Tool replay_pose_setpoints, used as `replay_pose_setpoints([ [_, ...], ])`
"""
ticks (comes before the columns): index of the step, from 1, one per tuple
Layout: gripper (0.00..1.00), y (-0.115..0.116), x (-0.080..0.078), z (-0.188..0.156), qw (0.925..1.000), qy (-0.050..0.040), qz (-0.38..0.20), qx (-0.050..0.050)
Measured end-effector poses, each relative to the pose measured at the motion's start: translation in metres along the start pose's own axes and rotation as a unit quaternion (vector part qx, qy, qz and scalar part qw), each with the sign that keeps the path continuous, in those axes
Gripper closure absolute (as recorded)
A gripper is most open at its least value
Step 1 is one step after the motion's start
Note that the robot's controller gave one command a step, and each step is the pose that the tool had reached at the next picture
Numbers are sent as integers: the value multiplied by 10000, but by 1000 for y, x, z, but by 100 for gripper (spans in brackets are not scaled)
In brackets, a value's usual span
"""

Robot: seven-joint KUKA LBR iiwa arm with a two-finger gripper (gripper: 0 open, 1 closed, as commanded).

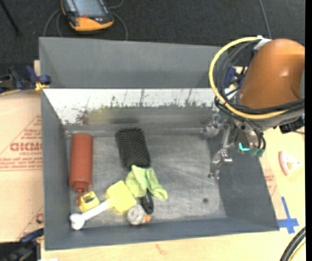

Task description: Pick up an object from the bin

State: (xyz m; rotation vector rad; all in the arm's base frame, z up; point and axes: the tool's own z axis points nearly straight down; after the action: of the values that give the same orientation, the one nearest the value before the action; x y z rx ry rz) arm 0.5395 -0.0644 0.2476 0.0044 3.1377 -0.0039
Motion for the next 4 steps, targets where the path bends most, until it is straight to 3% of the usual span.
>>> replay_pose_setpoints([
  [1, 0, 4, -1, 50, 10000, -36, -61, 3],
  [2, 0, 16, 22, 88, 9957, 11, -925, -5],
  [3, 0, 40, 10, 95, 9851, 10, -1723, -7],
  [4, 0, 60, 17, 118, 9914, -11, -1312, -21],
])
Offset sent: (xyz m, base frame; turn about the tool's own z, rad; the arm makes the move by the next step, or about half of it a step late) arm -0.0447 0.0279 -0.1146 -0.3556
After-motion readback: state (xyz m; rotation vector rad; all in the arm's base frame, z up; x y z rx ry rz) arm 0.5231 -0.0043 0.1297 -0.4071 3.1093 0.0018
